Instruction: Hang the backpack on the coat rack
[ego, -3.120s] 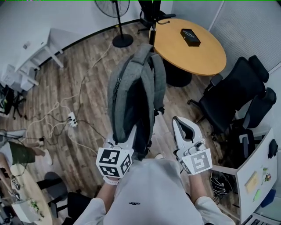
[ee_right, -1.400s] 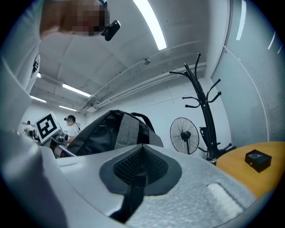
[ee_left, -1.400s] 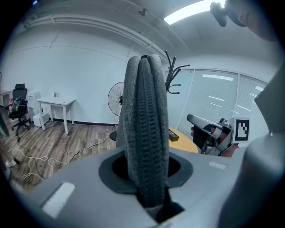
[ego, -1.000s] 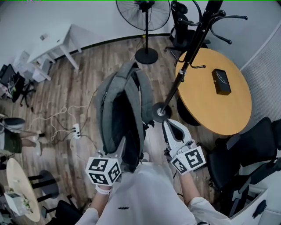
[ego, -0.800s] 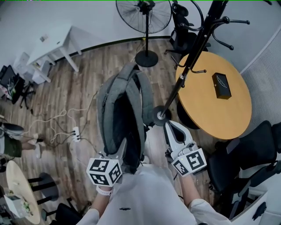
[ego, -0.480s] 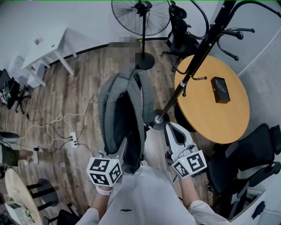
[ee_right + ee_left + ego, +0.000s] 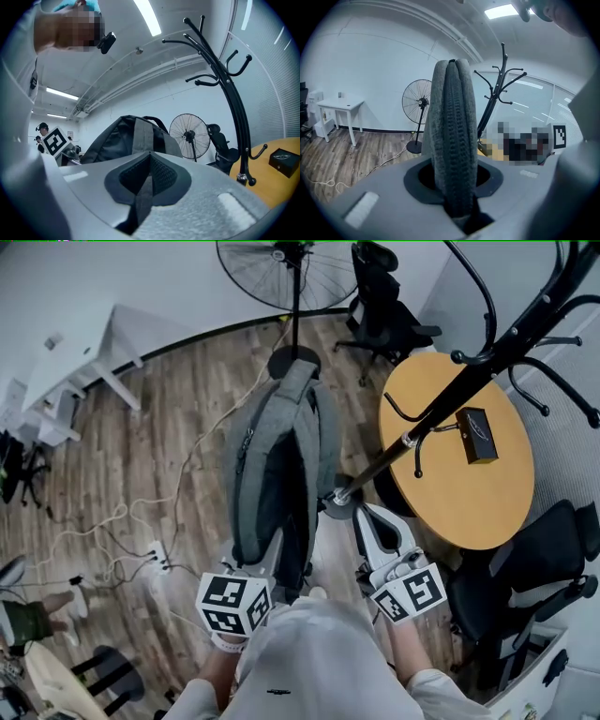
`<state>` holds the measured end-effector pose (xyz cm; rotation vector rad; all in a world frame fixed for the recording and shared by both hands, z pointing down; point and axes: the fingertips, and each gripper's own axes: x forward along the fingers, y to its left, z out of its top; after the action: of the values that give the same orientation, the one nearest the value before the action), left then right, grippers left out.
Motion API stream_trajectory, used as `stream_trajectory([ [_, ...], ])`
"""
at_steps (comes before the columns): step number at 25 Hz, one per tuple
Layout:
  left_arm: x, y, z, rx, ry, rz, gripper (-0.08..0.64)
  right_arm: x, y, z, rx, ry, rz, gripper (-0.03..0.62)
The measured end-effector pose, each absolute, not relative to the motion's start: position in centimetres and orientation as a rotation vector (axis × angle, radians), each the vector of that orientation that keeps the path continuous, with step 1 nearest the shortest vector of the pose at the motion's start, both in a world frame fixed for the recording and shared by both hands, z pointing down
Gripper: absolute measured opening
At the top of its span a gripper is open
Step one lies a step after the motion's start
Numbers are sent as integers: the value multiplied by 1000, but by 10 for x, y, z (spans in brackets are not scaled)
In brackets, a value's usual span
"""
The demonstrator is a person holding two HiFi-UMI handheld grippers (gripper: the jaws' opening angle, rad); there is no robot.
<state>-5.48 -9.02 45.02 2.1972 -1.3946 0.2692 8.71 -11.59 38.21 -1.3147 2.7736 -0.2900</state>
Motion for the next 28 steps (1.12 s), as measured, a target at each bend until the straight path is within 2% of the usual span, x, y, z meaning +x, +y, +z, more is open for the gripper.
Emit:
stream_trajectory([
  [15, -139, -213, 410, 2408, -1182, 251, 124, -10, -216, 338, -1534, 2630, -151, 3],
  [28, -141, -292, 373, 2561, -1079, 226, 124, -15, -256, 323, -1679, 2523, -45, 2],
])
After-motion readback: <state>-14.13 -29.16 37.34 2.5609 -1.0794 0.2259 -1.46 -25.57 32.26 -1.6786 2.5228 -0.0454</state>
